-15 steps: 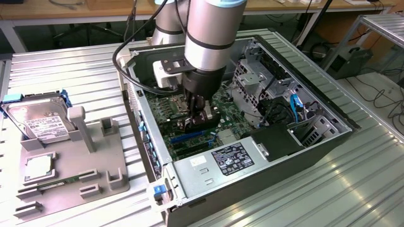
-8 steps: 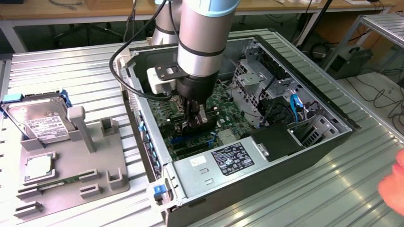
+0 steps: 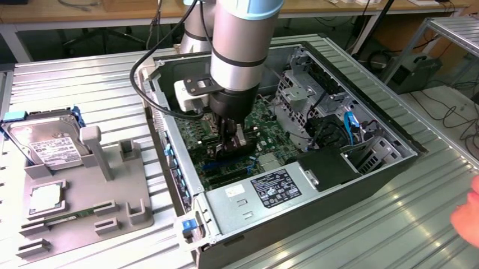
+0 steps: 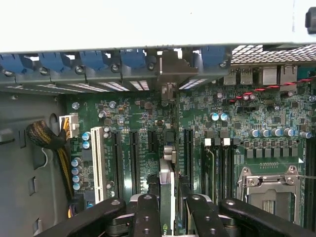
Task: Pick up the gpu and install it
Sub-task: 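Insert the gpu into the slot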
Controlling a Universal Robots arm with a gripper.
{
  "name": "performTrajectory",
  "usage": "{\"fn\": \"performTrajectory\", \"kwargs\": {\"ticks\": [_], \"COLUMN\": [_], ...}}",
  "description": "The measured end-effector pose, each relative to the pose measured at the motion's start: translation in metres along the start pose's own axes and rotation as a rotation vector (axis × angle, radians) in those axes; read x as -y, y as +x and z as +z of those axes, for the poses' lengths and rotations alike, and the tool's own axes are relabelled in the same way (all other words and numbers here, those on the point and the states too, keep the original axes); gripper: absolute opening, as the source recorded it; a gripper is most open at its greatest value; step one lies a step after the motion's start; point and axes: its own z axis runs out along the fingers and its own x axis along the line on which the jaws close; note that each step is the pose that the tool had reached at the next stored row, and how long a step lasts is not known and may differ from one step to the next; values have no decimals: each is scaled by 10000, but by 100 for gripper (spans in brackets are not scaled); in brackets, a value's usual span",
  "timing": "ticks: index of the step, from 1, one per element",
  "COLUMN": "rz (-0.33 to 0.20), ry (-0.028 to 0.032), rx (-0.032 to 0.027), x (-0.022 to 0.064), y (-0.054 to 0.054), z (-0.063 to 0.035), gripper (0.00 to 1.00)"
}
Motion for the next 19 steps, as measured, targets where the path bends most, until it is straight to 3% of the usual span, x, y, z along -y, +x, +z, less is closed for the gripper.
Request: {"fn": "performTrajectory", "kwargs": {"ticks": [19], "rz": [-95], "ry": [-1], "rx": [-13], "x": [-1], "y": [-40], "z": [18], "gripper": [26]}}
